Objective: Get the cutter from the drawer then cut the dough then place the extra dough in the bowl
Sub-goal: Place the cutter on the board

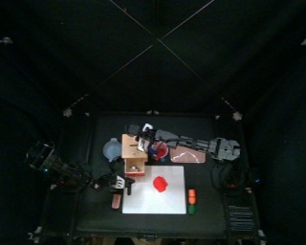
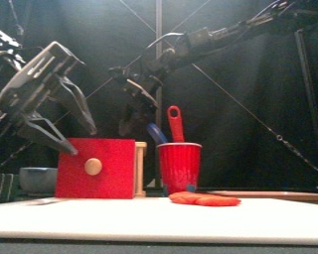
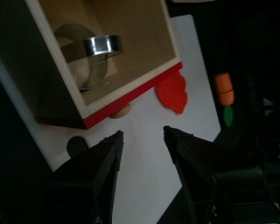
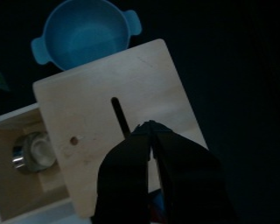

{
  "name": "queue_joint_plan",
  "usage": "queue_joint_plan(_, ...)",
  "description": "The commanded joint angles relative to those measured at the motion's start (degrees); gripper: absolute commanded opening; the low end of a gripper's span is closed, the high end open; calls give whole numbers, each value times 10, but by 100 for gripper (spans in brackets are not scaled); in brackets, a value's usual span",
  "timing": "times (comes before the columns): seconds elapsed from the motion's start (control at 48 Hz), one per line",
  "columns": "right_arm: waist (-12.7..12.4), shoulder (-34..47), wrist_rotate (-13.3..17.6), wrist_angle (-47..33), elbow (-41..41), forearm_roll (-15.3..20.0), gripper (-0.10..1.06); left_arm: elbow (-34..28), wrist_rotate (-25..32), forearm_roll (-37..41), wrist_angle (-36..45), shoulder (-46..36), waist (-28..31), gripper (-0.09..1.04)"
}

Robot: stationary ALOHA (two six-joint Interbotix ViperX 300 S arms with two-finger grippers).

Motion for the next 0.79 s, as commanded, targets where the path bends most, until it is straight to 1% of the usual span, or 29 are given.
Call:
queue_joint_plan(0.021, 34, -40, 4, -19, 17, 7, 18, 24, 0, 70, -5, -47, 2, 80)
queue_joint_plan(0.104, 61, -46, 10, -34, 33, 11, 36, 48, 1, 125, -5, -81, 3, 80)
queue_joint_plan(0.167, 76, -43, 12, -44, 44, 10, 50, 65, 0, 161, -5, -99, 3, 80)
queue_joint_plan(0.229, 80, -41, 14, -51, 51, 12, 60, 76, 0, 182, -4, -113, 3, 80)
queue_joint_plan(0.292, 82, -38, 14, -62, 57, 12, 67, 83, 1, 193, -4, -121, 3, 80)
queue_joint_plan(0.396, 82, -22, 13, -85, 59, 13, 72, 86, 1, 199, -4, -122, 4, 80)
queue_joint_plan(0.792, 85, 30, 13, -91, 47, 13, 72, 88, 0, 198, 1, -122, 5, 80)
